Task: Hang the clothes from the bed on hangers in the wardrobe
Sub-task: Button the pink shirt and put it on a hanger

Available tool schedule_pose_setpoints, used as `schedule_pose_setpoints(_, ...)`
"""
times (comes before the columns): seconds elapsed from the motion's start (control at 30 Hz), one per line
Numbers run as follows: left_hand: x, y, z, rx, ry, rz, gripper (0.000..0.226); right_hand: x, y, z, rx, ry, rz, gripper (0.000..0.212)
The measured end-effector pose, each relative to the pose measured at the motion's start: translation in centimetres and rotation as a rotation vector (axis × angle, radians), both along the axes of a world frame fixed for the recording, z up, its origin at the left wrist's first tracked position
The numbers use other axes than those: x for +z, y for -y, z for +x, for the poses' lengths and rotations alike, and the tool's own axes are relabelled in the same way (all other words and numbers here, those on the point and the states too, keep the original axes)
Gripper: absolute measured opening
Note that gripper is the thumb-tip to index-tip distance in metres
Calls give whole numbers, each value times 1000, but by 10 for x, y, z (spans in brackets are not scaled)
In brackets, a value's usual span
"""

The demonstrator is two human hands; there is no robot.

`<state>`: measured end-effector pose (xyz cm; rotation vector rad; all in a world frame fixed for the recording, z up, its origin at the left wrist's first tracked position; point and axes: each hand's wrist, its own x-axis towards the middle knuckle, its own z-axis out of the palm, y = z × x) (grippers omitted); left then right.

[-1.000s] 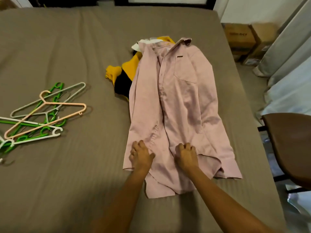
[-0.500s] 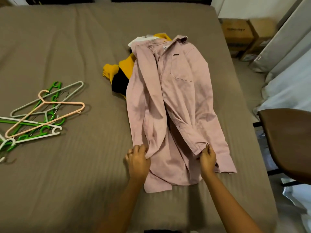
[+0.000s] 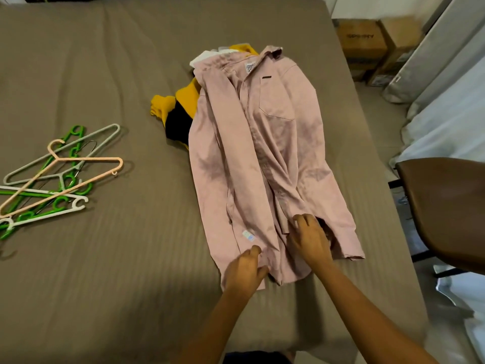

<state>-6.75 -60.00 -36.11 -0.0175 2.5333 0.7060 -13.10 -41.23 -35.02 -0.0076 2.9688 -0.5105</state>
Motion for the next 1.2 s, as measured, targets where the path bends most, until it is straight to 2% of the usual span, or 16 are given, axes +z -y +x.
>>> schedule_pose_setpoints(0.1,-4,-4,-7,156,-110,63,36,-8,2,-17,0,125,-38,35)
schedule_pose_setpoints(0.2,-7,-9,-21,321,-124,134,51,-13,1,-32,-162,186,-147,36)
schedule_pose_setpoints(0.33,-6,-13,-45,515,-75,245,74,-8,-4,-31,-389,87,-465,3)
schedule_pose_setpoints(0.43,-7,-12,-55,632,-31,124,92,-3,-2,-16,-475,16,-604,7)
schedule_pose_setpoints(0.53,-5,-5,-63,778,-25,77,85,-1,2,-4,-501,24,-647,10)
schedule_pose_setpoints(0.6,-4,1,-67,829,-26,131,71,2,5,1,-523,46,-705,9)
schedule_pose_setpoints(0.67,-4,8,-72,879,6,219,55,10,9,3,-536,68,-816,22)
schedule_pose_setpoints(0.73,-3,16,-74,881,54,286,45,22,13,3,-555,110,-970,30)
schedule_pose_setpoints(0.8,2,22,-73,839,41,310,32,32,17,4,-520,126,-1028,25)
schedule_pose_setpoints(0.9,17,24,-64,861,-94,366,18,44,21,5,-442,20,-894,6)
schedule_pose_setpoints(0.93,24,23,-60,878,-159,377,14,45,22,5,-436,-25,-853,15)
schedule_pose_setpoints(1.0,43,20,-55,878,-261,380,18,52,26,5,-473,-78,-831,37)
schedule_pose_setpoints(1.03,51,18,-53,851,-278,380,24,59,29,3,-496,-78,-847,37)
schedule_pose_setpoints(1.13,72,11,-52,716,-270,405,32,76,36,0,-508,10,-964,20)
schedule_pose_setpoints(1.2,86,7,-51,635,-300,467,33,91,41,1,-482,71,-1063,23)
